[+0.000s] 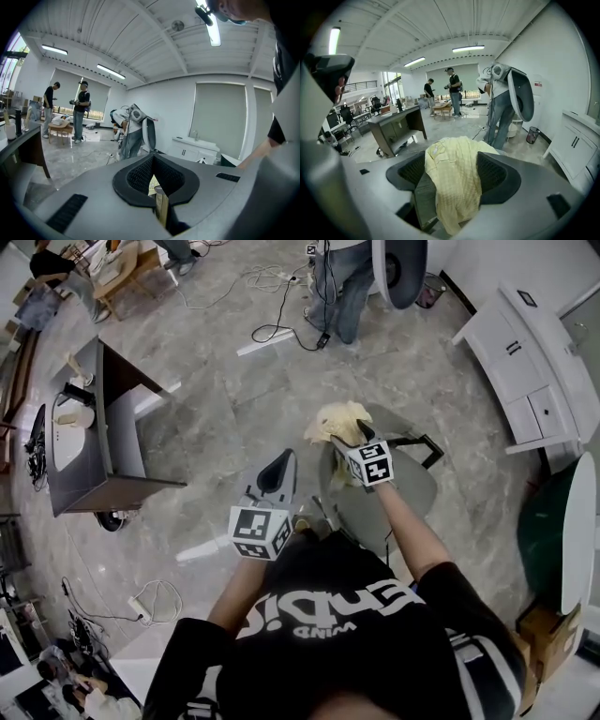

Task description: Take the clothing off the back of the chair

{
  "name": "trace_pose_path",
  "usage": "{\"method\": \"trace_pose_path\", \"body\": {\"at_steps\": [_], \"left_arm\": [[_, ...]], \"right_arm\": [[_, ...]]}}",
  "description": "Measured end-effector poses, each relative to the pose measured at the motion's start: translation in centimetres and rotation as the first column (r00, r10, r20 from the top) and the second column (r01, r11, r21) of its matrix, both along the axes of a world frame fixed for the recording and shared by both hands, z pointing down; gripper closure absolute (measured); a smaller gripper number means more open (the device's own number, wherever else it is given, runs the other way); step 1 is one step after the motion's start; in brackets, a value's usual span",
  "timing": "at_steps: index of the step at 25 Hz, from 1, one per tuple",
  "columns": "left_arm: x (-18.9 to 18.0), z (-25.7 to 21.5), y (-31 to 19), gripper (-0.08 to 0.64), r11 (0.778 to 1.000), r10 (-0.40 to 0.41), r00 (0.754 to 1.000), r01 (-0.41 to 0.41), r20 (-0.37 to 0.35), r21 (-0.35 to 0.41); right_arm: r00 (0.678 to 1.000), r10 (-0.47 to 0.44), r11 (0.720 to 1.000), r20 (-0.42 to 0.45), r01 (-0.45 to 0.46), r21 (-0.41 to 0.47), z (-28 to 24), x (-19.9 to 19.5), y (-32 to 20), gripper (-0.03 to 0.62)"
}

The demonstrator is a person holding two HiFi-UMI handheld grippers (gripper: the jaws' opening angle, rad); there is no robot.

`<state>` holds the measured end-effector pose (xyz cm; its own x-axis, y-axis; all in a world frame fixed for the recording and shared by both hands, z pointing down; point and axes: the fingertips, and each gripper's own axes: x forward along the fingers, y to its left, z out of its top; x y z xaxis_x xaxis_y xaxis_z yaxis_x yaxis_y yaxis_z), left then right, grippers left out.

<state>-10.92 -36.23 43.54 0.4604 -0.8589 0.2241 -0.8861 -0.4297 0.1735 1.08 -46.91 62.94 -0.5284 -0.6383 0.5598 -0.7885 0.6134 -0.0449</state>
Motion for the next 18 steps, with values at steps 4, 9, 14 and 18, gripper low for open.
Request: {"method": "trace_pose_path", "body": {"at_steps": [4,9,14,18], "left_arm": [[-0.4,0.1,-0.2,0.545,1.000,-0.007,1.000,0.007,0.010,-0.007],[-1.1,0.5,-0.3,0.545,1.000,-0.024,1.000,0.024,0.018,-0.017],[-1.0,0.9,-0.6,0.545,0.999,-0.032,0.999,0.032,0.014,-0.026],[-0.5,1.0,-0.7,0.545,0.999,-0.025,1.000,0.025,0.011,-0.029]], "right_arm": [[0.999,-0.036,0.998,-0.020,0.035,-0.046,2.0,-0.2,-1.2,0.295],[0.998,-0.063,0.997,0.018,0.064,-0.053,2.6,-0.6,-1.5,0.295],[0.999,-0.050,0.997,0.007,0.050,-0.056,2.7,-0.4,-1.5,0.296],[0.999,-0.042,0.997,0.002,0.042,-0.064,2.7,-0.4,-1.4,0.320]]}}
